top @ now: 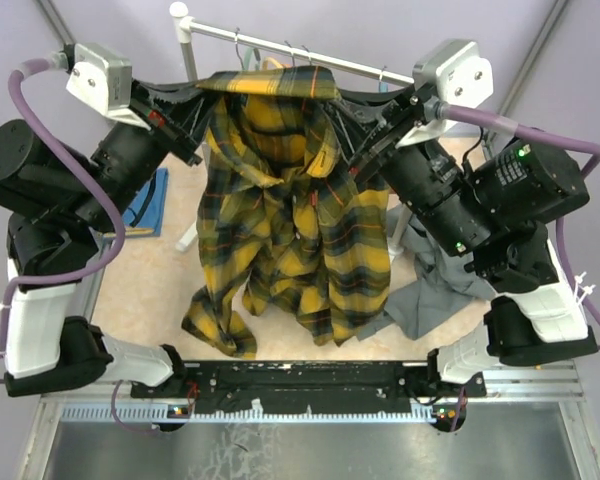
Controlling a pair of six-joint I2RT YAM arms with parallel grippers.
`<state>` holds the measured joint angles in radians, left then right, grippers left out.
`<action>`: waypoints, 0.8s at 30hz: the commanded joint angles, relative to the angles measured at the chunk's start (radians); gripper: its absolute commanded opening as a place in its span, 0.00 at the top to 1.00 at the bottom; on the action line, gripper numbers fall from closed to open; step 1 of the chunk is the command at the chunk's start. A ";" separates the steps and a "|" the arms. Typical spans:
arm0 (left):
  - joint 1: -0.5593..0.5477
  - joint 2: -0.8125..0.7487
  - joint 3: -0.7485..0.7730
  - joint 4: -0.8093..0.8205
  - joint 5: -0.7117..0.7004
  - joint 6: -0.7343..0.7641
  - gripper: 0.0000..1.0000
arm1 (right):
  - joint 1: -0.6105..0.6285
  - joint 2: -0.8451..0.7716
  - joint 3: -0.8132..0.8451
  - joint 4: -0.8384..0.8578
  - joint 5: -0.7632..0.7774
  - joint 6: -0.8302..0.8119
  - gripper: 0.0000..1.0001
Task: Place the shirt on the hanger
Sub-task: Adjust the shirt at the center of the board.
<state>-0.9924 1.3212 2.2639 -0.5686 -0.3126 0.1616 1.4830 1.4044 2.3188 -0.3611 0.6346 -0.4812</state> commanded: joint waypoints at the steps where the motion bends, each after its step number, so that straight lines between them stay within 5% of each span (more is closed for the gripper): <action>1: 0.006 0.015 0.061 0.211 -0.106 0.133 1.00 | 0.005 0.007 0.136 0.069 -0.003 -0.125 1.00; 8: 0.006 0.117 0.126 0.344 -0.181 0.344 1.00 | 0.005 0.002 0.121 0.080 0.016 -0.196 1.00; 12: 0.006 0.123 0.103 0.265 -0.182 0.311 1.00 | 0.005 -0.053 0.020 0.025 0.008 -0.148 1.00; 24: 0.006 -0.409 -0.725 0.022 0.117 -0.191 1.00 | 0.005 -0.407 -0.678 -0.161 -0.291 0.344 1.00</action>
<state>-0.9970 1.0317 1.7054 -0.4553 -0.2653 0.1860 1.4830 1.0946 1.7908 -0.5098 0.4538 -0.3382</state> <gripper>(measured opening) 0.016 0.015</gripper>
